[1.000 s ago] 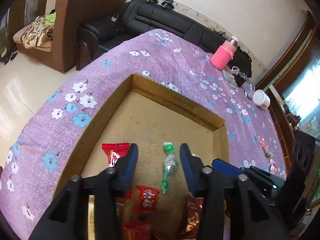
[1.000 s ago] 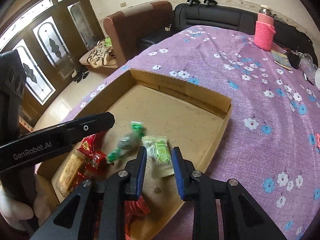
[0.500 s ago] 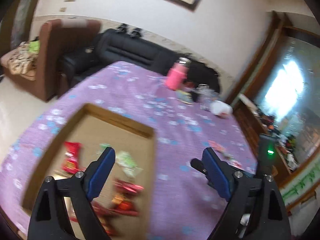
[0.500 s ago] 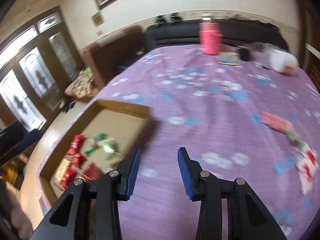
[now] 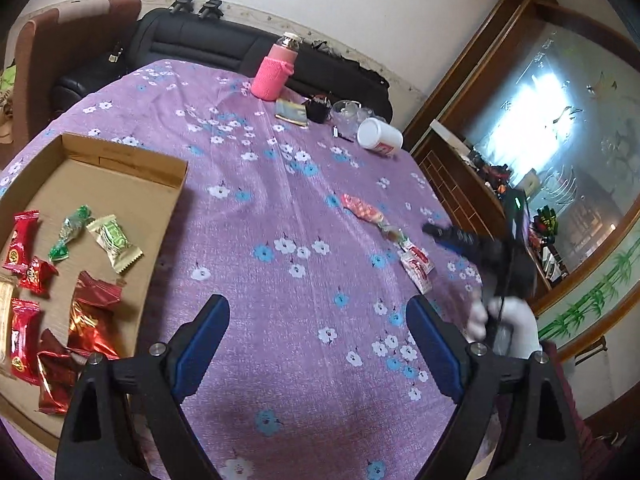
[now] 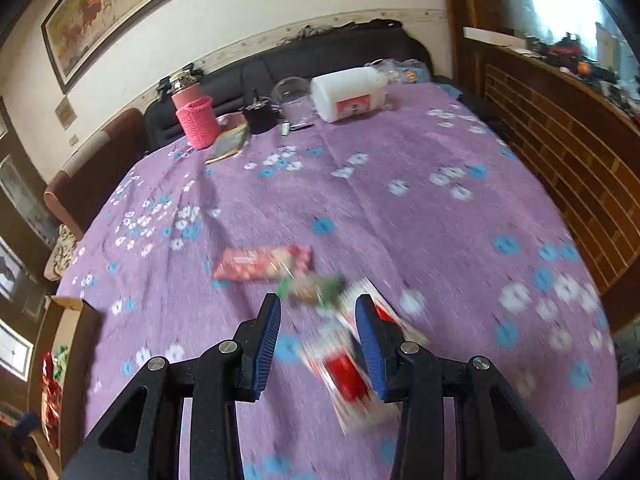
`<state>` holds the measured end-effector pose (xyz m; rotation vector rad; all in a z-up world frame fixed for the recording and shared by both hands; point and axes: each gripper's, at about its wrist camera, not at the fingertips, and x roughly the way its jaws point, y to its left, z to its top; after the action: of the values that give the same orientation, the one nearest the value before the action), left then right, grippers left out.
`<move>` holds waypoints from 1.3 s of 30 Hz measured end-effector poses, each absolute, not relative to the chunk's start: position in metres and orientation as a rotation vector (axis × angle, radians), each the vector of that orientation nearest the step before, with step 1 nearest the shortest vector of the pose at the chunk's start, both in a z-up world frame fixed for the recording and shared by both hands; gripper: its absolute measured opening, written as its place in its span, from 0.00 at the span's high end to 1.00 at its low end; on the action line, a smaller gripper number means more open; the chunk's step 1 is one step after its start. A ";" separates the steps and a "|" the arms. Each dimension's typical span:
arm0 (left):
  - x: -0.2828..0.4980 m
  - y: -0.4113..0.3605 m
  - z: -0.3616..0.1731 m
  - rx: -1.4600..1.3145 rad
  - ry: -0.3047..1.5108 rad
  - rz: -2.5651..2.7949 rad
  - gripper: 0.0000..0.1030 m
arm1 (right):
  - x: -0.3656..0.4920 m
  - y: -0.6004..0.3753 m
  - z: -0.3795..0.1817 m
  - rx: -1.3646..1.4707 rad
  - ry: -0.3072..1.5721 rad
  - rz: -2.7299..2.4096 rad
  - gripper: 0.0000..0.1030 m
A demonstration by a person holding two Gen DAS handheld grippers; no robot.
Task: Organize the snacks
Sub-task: 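Grasp the pink Hello Kitty candy with the left tool while the right tool grasps a clear packet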
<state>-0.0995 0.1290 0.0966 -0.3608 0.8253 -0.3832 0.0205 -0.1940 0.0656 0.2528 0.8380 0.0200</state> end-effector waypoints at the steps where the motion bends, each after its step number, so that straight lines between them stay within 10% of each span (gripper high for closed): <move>1: -0.099 0.127 0.096 -0.360 0.830 -0.380 0.13 | 0.034 -0.190 0.065 0.249 0.841 0.033 0.60; 11: -0.090 0.142 0.080 -0.413 0.826 -0.249 0.13 | 0.141 -0.144 0.020 0.144 1.018 0.025 0.75; 20: -0.084 0.151 0.065 -0.446 0.841 -0.254 0.13 | 0.029 -0.100 0.059 0.110 1.037 0.591 0.74; 39: -0.063 0.032 0.054 0.111 0.873 -0.451 0.13 | 0.081 -0.185 0.032 0.112 0.964 0.141 0.52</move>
<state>-0.0631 0.0317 0.0541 0.1111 0.8728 -0.4510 0.0811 -0.1855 0.0322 0.1116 0.9635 0.1407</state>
